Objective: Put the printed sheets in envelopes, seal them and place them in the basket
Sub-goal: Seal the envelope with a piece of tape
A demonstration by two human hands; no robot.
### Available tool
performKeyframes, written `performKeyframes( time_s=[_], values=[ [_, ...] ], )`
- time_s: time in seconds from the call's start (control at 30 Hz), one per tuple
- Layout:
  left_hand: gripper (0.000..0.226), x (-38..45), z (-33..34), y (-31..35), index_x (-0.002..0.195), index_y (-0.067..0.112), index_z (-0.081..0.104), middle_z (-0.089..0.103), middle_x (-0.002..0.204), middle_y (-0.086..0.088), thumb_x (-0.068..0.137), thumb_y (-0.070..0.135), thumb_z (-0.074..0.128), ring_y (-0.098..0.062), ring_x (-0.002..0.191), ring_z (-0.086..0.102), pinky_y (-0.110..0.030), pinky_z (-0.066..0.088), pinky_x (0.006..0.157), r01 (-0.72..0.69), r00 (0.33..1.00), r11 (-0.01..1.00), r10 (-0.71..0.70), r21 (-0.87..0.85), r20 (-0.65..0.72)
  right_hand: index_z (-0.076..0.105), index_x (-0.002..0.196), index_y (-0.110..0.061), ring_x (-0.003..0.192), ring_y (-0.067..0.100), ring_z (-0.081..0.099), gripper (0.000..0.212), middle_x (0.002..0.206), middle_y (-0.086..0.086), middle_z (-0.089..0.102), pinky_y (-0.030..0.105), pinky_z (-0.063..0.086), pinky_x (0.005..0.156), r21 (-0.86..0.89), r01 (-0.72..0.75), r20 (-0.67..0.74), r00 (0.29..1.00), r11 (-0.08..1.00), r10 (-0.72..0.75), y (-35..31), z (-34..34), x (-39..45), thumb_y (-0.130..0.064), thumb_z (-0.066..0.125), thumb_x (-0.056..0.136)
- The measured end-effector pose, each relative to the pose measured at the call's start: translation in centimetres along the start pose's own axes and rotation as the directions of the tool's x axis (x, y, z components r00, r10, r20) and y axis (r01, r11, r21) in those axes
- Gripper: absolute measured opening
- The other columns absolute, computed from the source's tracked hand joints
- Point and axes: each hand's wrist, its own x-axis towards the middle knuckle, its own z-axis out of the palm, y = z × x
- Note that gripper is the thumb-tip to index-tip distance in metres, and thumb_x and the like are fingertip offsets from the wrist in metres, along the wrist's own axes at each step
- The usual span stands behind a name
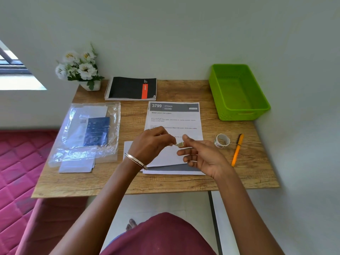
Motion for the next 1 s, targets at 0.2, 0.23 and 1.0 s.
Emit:
performKeyframes(
  time_s=[0.2,0.23,1.0],
  values=[
    [0.009,-0.7,0.0,-0.1,0.091,0.017,0.07,0.065,0.082,-0.003,0.087,0.017,0.062,-0.017,0.058,0.059,-0.03,0.048,0.043,-0.097,0.987,0.991,0.108,0.096,-0.12,0.068,0.102,0.002,0.059,0.016,0.061,0.022,0.085,0.018,0.07,0.021,0.048,0.052,0.101,0.078,0.065,0.994,0.992,-0.085,0.5,1.0,-0.5,-0.006,0.069,0.082],
    [0.009,-1.0,0.1,-0.2,0.092,0.018,0.069,0.066,0.083,-0.003,0.088,0.017,0.061,-0.017,0.061,0.061,-0.03,0.05,0.045,-0.077,0.985,0.994,0.088,0.082,-0.15,0.068,0.102,0.001,0.06,0.017,0.062,0.021,0.086,0.018,0.07,0.022,0.049,0.054,0.113,0.119,0.046,0.991,0.986,-0.125,0.7,1.1,-0.5,-0.003,0.069,0.081],
    [0.008,1.0,3.1,2.4,0.084,0.016,0.071,0.069,0.096,0.002,0.081,0.024,0.07,-0.01,0.09,0.061,-0.031,0.048,0.084,0.62,0.771,0.672,-0.618,-0.405,0.154,0.07,0.099,-0.014,0.087,0.014,0.071,0.011,0.091,0.004,0.075,0.03,0.051,0.078,-0.164,0.352,-0.139,0.916,0.921,-0.375,2.1,-0.7,-1.7,-0.016,0.063,0.09]
  ],
)
